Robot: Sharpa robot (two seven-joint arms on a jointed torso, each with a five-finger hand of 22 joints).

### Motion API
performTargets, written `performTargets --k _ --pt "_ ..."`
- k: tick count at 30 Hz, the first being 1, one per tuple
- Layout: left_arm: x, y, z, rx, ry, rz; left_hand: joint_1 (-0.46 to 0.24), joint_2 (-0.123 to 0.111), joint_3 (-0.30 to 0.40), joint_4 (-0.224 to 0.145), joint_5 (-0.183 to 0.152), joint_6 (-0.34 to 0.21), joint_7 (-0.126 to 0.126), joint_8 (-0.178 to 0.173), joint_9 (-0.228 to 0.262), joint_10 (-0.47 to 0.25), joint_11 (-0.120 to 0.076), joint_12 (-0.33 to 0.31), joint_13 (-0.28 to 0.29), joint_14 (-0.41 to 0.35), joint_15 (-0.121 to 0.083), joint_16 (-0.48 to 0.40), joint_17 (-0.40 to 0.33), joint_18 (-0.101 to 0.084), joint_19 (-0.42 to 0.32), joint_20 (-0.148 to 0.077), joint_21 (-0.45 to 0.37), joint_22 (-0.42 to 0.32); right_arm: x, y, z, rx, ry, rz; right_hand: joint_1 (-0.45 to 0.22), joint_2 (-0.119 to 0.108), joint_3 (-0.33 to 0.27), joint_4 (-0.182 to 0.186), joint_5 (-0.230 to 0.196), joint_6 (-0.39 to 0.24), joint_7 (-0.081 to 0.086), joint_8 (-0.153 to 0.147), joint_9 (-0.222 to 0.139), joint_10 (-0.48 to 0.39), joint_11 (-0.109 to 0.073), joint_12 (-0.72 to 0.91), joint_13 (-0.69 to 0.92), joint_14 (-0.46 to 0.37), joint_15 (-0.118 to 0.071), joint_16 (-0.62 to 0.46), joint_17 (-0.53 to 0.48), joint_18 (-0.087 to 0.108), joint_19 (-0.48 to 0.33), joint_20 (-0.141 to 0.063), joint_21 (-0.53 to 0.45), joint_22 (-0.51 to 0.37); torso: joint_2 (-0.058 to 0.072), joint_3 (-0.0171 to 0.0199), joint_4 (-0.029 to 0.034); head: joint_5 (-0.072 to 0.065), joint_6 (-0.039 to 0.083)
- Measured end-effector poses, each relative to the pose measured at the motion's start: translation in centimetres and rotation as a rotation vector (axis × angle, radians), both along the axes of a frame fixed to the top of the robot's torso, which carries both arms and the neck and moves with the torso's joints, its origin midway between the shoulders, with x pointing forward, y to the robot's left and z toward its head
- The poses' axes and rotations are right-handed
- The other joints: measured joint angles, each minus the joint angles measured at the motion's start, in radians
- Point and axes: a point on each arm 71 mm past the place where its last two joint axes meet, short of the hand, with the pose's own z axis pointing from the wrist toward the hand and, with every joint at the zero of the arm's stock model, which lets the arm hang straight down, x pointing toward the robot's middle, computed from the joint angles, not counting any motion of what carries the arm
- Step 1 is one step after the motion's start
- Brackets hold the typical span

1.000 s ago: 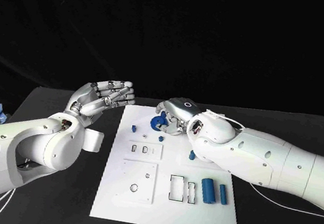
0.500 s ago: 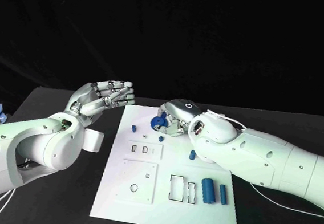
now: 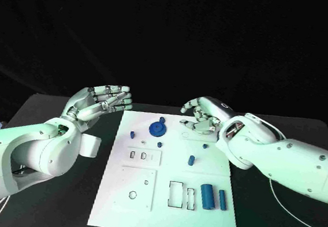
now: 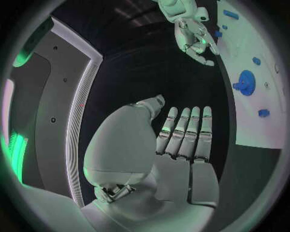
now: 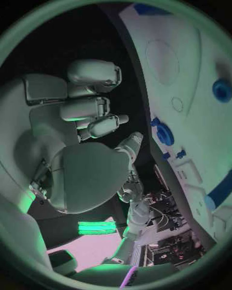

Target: Assemble the parts on the task board

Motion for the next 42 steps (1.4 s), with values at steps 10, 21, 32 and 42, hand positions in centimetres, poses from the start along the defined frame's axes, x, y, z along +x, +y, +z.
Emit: performTargets --k 10,21,32,42 --pt "0.2 0.1 -0.1 0.001 0.000 0.002 0.000 0.000 0.000 0.000 0.000 0.000 0.000 0.000 0.000 0.000 0.000 0.000 0.000 0.000 0.000 0.000 0.000 0.000 0.000 0.000 0.000 0.000 -1.1 -7.8 0.3 0.130 0.145 -0.041 0.042 -0.016 0.009 -0.043 -0.011 0.009 -0.017 -0.005 0.002 -0.011 -0.011 -0.008 -0.010 0.000 -0.008 -0.005 0.000 0.000 -0.009 -0.009 -0.015 -0.008 -0.013 0.0051 -0.0144 -0.009 0.001" --pt "0.2 0.0 -0.1 -0.001 0.001 -0.002 0.000 0.000 0.000 0.000 0.000 0.000 0.000 0.000 0.000 0.000 0.000 0.000 0.000 0.000 0.000 0.000 0.000 0.000 0.000 0.000 0.000 0.000 -1.5 -11.1 0.2 0.141 0.177 -0.057 0.053 -0.019 0.005 -0.053 -0.003 0.001 -0.008 -0.019 0.002 -0.018 -0.004 -0.013 -0.015 0.000 -0.008 -0.005 0.000 0.000 -0.012 -0.012 -0.024 -0.011 -0.016 0.0069 -0.0182 -0.026 0.002" --pt "0.2 -0.1 -0.1 -0.002 0.001 -0.004 0.000 0.000 0.000 0.000 0.000 0.000 0.000 0.000 0.000 0.000 0.000 0.000 0.000 0.000 0.000 0.000 0.000 0.000 0.000 0.000 0.000 0.000 -1.2 -11.7 -0.9 0.109 0.188 -0.074 0.058 -0.023 -0.004 -0.061 0.001 -0.035 0.009 -0.046 -0.003 -0.029 0.007 -0.025 -0.026 -0.001 -0.001 -0.005 0.000 0.000 -0.019 -0.005 -0.032 -0.016 -0.012 0.0036 -0.0137 -0.034 -0.001" --pt "0.2 0.1 -0.1 -0.001 0.001 -0.002 0.000 0.000 0.000 0.000 0.000 0.000 0.000 0.000 0.000 0.000 0.000 0.000 0.000 0.000 0.000 0.000 0.000 0.000 0.000 0.000 0.000 0.000 -1.1 -11.9 -2.0 0.072 0.208 -0.092 0.061 -0.027 -0.012 -0.063 0.001 -0.059 0.015 -0.062 -0.005 -0.038 0.016 -0.031 -0.037 0.000 0.000 -0.005 0.000 0.000 -0.023 -0.002 -0.038 -0.019 -0.012 0.0034 -0.0137 -0.030 -0.010"
